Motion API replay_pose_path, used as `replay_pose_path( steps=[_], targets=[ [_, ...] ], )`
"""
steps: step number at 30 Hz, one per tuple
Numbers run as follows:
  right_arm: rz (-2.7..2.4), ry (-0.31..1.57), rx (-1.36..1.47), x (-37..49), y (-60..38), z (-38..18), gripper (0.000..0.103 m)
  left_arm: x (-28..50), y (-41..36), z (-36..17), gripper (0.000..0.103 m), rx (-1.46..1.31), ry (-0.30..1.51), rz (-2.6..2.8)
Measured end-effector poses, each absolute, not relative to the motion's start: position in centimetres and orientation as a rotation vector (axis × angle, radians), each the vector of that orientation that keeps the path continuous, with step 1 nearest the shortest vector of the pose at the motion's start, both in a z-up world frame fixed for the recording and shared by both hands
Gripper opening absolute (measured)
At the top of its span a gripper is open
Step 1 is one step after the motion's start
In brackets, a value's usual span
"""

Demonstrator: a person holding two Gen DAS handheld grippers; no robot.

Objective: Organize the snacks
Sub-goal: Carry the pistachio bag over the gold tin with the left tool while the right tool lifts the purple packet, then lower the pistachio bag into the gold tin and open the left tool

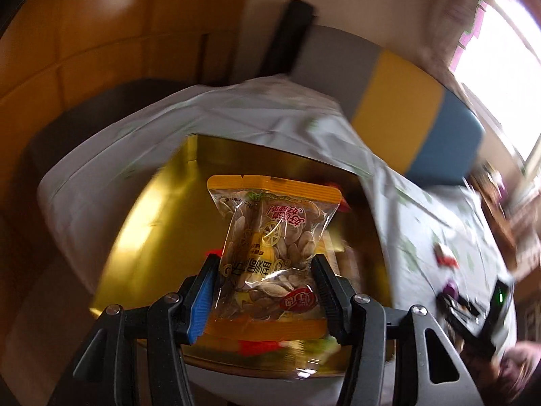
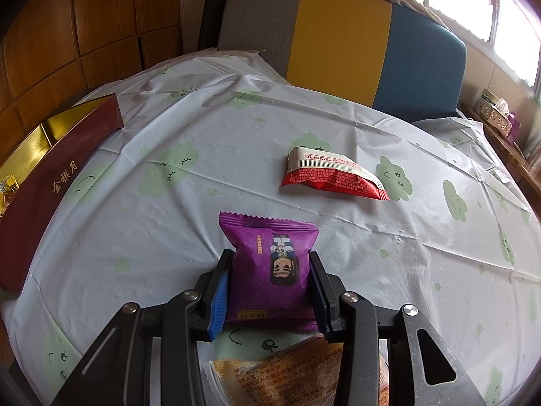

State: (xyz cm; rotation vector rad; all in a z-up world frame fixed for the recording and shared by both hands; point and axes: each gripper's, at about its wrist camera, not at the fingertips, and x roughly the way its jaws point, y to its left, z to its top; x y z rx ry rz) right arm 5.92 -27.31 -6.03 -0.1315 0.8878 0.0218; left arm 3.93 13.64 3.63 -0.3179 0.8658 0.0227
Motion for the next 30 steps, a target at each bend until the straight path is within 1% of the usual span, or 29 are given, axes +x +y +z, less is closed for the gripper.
replay_pose_path(
  steps=[4,10,21,26,30],
  targets=[
    [0.020,0.887,-0.134,5.9,-27.3,-6.0,0.043,4.6,16.2,3.0,0.056,-0.422,0.885,0.036],
    [0.021,0.886,-0.135,5.9,-27.3,-6.1,0.043,7.1,16.9,1.6,0.056,-0.553,0.942,-0.018],
    [0.023,0.885,-0.132,6.0,-27.3,-6.1,0.043,12.3,15.1,-0.2,0.056,-0.556,1.020,-0.030],
    [0.022,0.885,-0.132,5.9,-27.3,-6.1,0.043,14.2,14.9,-1.7,0.056,-0.526,1.062,-0.020],
    [0.022,0.884,-0.133,5.9,-27.3,-6.1,0.043,15.8,14.5,-3.8,0.056,-0.500,1.132,-0.010]
  ],
)
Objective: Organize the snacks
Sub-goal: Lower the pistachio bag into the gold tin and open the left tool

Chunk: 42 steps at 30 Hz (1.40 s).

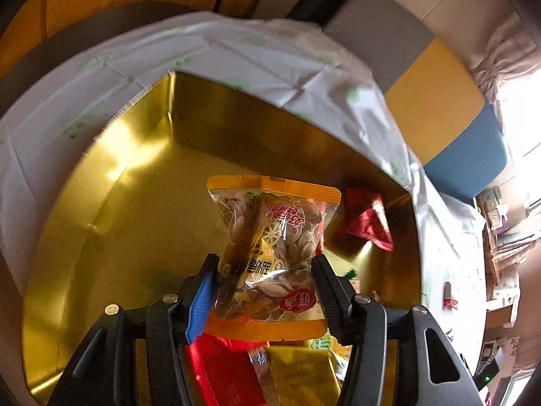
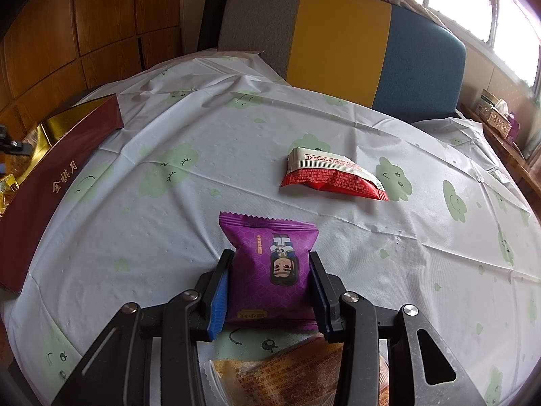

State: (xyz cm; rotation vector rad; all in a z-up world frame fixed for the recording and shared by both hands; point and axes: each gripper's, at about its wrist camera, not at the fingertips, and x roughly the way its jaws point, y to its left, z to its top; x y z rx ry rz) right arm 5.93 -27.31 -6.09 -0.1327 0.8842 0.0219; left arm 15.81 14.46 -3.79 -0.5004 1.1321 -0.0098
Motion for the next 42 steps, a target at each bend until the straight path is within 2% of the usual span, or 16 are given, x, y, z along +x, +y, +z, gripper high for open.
replay_pose_path(
  steps=[7,15,24,32,42],
  targets=[
    [0.022,0.884,-0.132,5.9,-27.3,-6.1,0.043,15.7,15.0,-3.4,0.060,-0.499,1.106,-0.008],
    [0.022,0.884,-0.133,6.0,-27.3,-6.1,0.043,14.5,15.3,-2.1,0.060,-0.475,1.069,0.015],
    [0.019,0.882,-0.138,6.1,-27.4,-6.0,0.043,11.6,15.0,-2.0,0.037,-0.332,1.042,0.072],
    [0.014,0.880,-0.144,6.1,-27.3,-6.1,0.043,12.1,14.3,-3.7,0.035,-0.310,1.074,0.092],
    [0.012,0.881,-0.147,6.2,-27.3,-6.1,0.042,9.7,13.9,-1.1,0.035,-0.234,0.968,0.136]
  ],
)
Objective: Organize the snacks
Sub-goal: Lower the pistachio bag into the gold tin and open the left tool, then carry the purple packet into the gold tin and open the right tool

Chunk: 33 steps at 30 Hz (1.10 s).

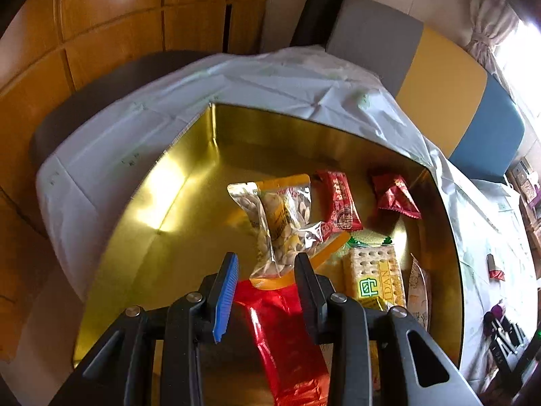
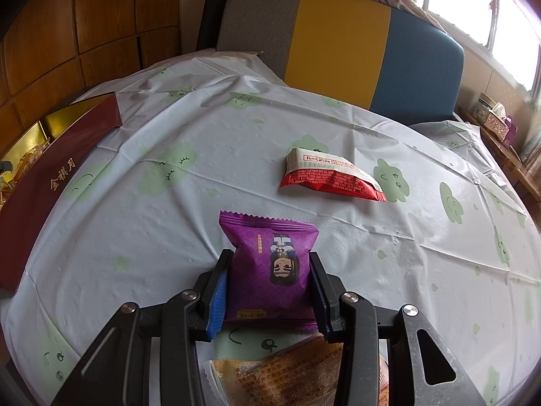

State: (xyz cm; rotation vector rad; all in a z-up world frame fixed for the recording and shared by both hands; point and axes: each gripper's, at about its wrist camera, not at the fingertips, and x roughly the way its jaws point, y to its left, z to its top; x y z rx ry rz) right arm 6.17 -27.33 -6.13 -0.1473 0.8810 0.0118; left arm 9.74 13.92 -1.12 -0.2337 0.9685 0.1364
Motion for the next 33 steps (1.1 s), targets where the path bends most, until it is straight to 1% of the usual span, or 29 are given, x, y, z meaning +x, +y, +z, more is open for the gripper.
replay_pose_path(
  steps=[10,24,28,33],
  targets=[
    [0.009,0.886,-0.149,6.1,-27.4,-6.2,0.042,5.7,13.0,1.1,0.035,-0.136,0.861,0.171],
    [-0.030,0.931,-0.118,6.5,-27.2,-5.7,0.040,2.6,12.4,1.4,0.035,-0.089,0.826,0.171],
    [-0.031,0.946,-0.109,6.5,-26.9,-5.2,0.040,2.1,12.5,1.6,0.035,-0.089,0.812,0.170],
    [-0.014,0.919,-0.105,6.2,-25.9,-3.6,0.040,0.9,12.0,2.7,0.035,-0.081,0.765,0.124]
  ],
)
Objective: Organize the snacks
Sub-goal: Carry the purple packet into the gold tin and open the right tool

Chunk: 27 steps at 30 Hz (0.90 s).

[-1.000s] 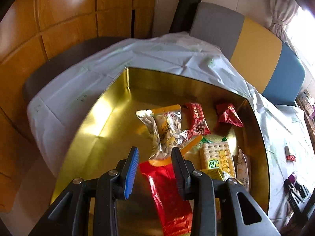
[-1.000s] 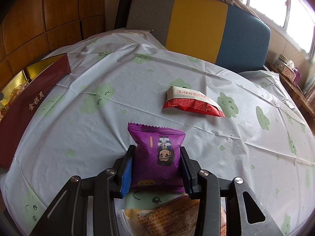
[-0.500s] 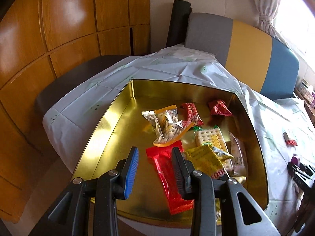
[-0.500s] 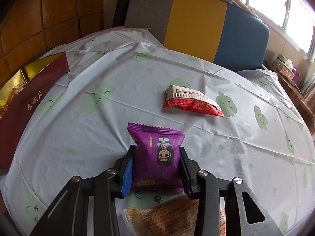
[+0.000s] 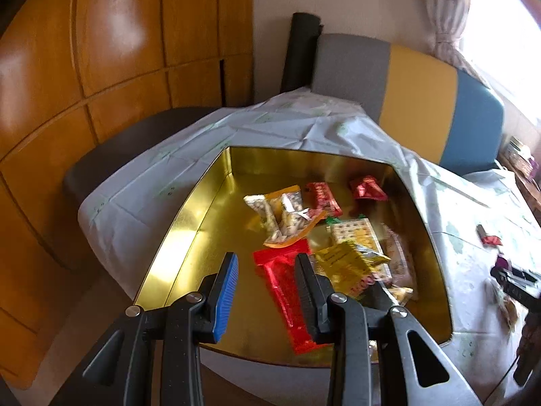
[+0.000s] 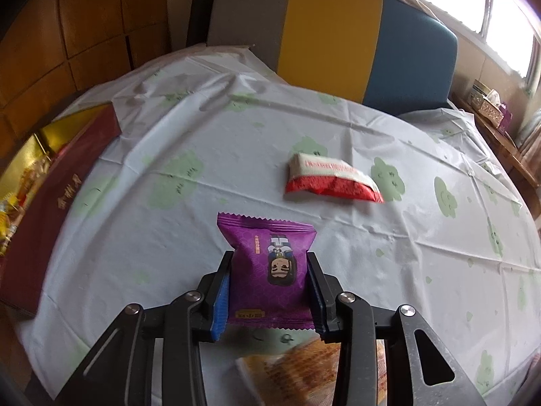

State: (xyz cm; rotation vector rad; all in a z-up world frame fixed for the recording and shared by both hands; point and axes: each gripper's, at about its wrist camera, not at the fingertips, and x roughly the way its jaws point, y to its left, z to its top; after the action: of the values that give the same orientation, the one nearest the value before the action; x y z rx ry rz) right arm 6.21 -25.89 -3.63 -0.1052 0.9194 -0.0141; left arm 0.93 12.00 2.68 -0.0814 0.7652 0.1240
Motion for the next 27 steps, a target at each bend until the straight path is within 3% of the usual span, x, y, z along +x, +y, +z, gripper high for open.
replay_pose_path(
  steps=[6,15,27],
  targets=[
    [0.052,0.885,-0.098,6.1,-23.5,-1.5,0.040,-0.2,9.4,3.3,0.035,-0.036,0.742,-0.026],
    [0.212,0.830,-0.102,5.1,-18.1,1.6,0.040,1.9,6.8,0.4,0.036,0.083,0.871,-0.086],
    [0.470,0.814,-0.160,2.9,-8.7,3.4,0.040,4.6,11.8,-1.6,0.037,0.031,0.917,0.122]
  ],
)
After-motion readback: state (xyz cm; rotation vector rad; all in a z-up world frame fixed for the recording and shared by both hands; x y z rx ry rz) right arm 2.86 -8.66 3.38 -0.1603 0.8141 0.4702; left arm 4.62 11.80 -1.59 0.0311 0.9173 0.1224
